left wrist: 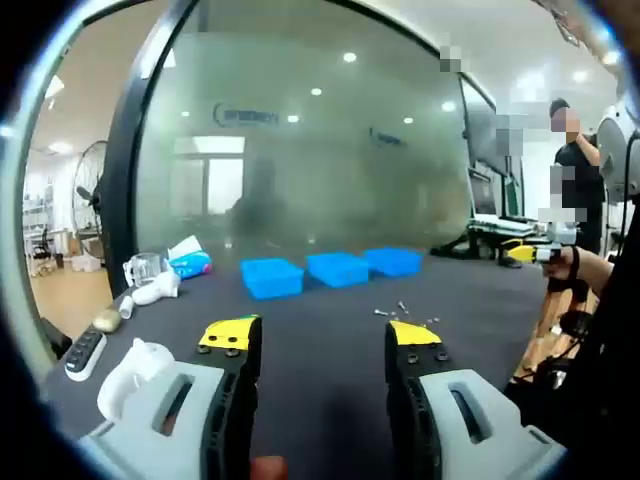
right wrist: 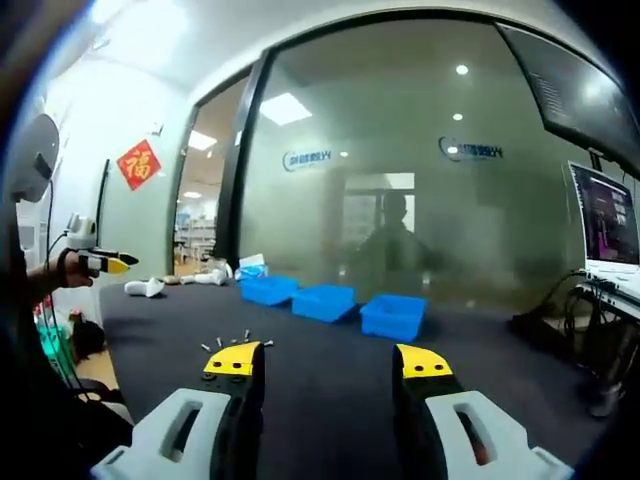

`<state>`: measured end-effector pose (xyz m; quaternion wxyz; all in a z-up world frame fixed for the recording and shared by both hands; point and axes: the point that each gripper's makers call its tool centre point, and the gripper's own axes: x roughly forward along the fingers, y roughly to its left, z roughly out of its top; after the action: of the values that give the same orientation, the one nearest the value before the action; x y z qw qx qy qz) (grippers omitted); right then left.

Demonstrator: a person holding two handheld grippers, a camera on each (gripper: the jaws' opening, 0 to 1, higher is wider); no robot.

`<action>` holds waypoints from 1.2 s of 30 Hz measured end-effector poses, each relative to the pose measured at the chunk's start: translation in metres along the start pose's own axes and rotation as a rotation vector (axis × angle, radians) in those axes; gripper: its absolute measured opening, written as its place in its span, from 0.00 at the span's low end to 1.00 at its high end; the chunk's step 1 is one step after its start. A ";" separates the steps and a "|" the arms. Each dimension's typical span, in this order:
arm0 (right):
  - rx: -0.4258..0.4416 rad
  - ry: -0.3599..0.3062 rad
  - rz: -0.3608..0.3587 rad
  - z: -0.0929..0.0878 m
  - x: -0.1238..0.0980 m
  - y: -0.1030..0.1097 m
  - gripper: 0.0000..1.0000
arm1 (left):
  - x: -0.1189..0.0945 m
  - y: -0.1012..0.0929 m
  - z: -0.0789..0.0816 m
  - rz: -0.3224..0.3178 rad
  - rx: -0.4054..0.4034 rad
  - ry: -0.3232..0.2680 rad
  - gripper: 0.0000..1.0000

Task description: Sort the screws, nuts, and washers into the corresponding bins

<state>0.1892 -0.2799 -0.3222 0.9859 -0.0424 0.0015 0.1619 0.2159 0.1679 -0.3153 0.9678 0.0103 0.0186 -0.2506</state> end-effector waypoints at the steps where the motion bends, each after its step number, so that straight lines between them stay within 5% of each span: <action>1: -0.002 0.000 0.000 0.000 0.000 0.000 0.48 | 0.000 0.000 0.000 0.000 0.000 0.001 0.48; 36: 0.008 0.015 0.004 -0.004 -0.002 0.000 0.48 | 0.001 -0.001 -0.001 -0.002 0.015 0.008 0.48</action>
<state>0.1870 -0.2811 -0.3262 0.9857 -0.0395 0.0097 0.1633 0.2161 0.1662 -0.3160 0.9674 0.0184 0.0208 -0.2519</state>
